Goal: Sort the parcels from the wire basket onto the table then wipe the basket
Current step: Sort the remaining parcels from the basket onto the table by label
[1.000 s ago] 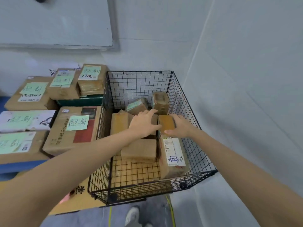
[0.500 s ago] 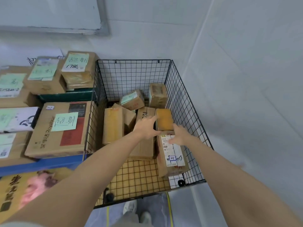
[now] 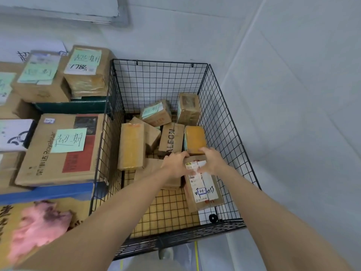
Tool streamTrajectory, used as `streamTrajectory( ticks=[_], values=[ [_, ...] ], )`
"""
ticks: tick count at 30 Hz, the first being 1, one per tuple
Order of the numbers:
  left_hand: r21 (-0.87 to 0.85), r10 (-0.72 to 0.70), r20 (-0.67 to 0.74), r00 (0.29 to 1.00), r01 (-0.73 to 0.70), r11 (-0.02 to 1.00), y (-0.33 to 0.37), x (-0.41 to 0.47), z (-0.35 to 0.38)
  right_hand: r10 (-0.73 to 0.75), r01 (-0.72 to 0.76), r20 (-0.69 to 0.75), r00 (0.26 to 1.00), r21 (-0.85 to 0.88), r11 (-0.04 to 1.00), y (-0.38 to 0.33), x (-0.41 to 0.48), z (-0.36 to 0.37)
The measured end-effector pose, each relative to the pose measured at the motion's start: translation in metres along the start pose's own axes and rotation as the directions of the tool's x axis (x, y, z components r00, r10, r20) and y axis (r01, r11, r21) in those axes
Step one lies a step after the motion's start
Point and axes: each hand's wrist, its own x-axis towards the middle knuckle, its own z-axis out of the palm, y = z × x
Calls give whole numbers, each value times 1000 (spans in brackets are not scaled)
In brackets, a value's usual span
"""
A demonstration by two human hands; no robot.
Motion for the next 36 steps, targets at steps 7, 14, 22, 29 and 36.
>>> streamTrajectory(
  ticks=[7,14,22,29,36],
  values=[
    [-203,-55,50,997,64,977,2,3,-2,31,-39,169,985,46,998,5,-2,0],
    [-308,-58,27,998,63,949,6,-3,-10,44,-62,121,992,151,987,0,-11,-7],
    [-375,-34,-67,997,6,927,27,-13,-59,-34,30,30,999,121,992,-22,-27,-58],
    [-425,12,-257,966,-125,897,52,-33,-122,-159,185,-172,972,147,972,-52,-48,-116],
    [-366,130,-511,850,-352,862,79,-63,-203,-255,444,-575,777,213,870,-89,-59,-155]
  ],
)
